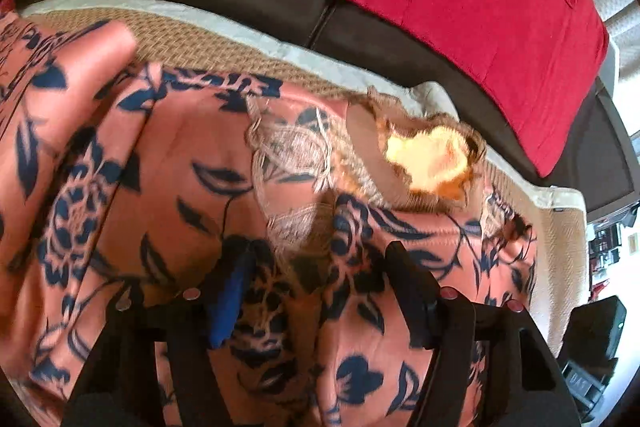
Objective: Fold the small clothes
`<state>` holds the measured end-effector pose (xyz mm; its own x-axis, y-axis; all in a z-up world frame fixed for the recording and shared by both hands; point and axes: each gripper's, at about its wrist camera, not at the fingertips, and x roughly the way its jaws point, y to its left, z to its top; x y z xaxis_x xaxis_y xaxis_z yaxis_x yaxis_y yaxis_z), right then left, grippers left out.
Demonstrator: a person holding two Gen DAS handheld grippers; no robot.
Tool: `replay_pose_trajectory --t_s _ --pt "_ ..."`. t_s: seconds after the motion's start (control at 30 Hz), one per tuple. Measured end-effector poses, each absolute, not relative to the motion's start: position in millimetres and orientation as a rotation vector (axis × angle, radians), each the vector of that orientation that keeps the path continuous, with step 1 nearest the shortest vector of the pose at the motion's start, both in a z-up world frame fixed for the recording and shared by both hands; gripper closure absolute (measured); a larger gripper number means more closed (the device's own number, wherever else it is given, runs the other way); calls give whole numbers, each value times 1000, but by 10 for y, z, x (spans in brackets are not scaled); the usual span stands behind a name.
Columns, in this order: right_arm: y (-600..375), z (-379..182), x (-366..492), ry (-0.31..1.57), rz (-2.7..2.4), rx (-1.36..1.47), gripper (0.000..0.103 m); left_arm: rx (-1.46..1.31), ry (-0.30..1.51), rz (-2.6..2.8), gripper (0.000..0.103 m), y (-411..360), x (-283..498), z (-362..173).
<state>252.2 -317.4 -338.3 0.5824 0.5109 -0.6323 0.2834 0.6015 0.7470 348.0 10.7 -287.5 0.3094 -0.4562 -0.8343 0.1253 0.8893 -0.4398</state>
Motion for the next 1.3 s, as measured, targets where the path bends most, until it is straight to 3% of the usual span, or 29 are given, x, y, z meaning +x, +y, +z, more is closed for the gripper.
replay_pose_trajectory --t_s 0.1,0.17,0.2,0.3,0.7,1.17,1.3 --pt "-3127 -3469 2442 973 165 984 71 -309 1205 -431 53 42 3543 -2840" --pt "-3174 -3428 2326 973 167 987 71 -284 1221 -443 72 -26 3568 -2863" --pt "-3161 -3406 2315 973 167 983 71 -285 1241 -458 88 -67 3570 -2886" --pt "-3151 -3408 2350 973 166 985 71 -269 1215 -448 95 -103 3523 -2833" --pt "-3127 -3411 2372 969 142 981 71 -135 831 -278 96 556 3077 -1831" --pt "-2748 -3150 2471 939 16 782 67 -205 845 -194 84 1761 2860 -1736" --pt "-2398 -2974 2550 884 76 670 68 -304 864 -100 73 2124 2923 -1858"
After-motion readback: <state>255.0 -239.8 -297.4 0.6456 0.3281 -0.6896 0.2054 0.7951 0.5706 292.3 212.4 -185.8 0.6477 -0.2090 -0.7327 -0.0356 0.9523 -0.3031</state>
